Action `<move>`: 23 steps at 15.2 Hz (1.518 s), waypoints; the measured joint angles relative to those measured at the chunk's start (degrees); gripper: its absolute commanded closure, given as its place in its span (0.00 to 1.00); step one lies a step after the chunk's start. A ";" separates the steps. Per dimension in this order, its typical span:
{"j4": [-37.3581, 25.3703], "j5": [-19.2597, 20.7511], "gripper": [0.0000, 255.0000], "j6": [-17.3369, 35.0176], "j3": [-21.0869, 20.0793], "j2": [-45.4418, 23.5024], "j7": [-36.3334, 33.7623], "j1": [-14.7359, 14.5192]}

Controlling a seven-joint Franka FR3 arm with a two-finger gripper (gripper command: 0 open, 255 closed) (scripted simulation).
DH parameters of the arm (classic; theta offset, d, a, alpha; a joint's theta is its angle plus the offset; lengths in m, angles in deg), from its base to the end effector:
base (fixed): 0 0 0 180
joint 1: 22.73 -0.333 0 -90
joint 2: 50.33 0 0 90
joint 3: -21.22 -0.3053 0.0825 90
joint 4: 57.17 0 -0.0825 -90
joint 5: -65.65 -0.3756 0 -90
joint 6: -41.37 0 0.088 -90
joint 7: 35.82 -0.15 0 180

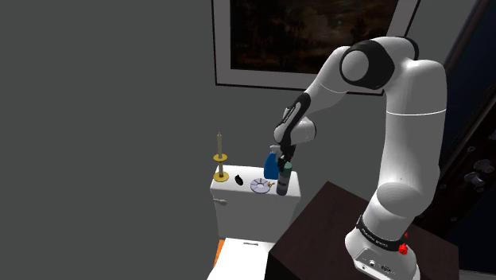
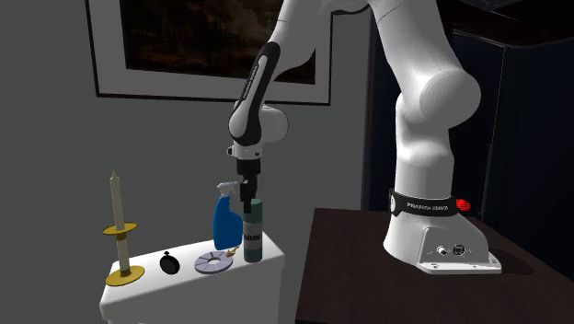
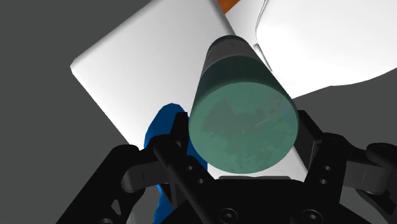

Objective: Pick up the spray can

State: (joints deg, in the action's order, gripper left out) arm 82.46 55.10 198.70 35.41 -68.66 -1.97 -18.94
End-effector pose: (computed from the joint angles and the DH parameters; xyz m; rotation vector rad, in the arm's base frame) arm 0.4521 -0.1613 0.1339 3.1284 0.1867 0.0025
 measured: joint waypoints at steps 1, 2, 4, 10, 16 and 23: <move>0.01 -0.01 1.00 0.03 -0.01 0.00 0.01 0.00; 0.01 -0.02 1.00 0.04 -0.02 0.00 0.01 0.00; 0.02 -0.03 1.00 0.07 -0.03 0.00 0.01 -0.01; 0.28 0.99 1.00 -1.32 0.73 1.61 -0.65 -0.46; 0.72 4.09 1.00 -5.44 2.44 6.37 -3.14 -1.88; 0.55 7.36 1.00 -10.42 3.74 11.46 -5.26 -2.48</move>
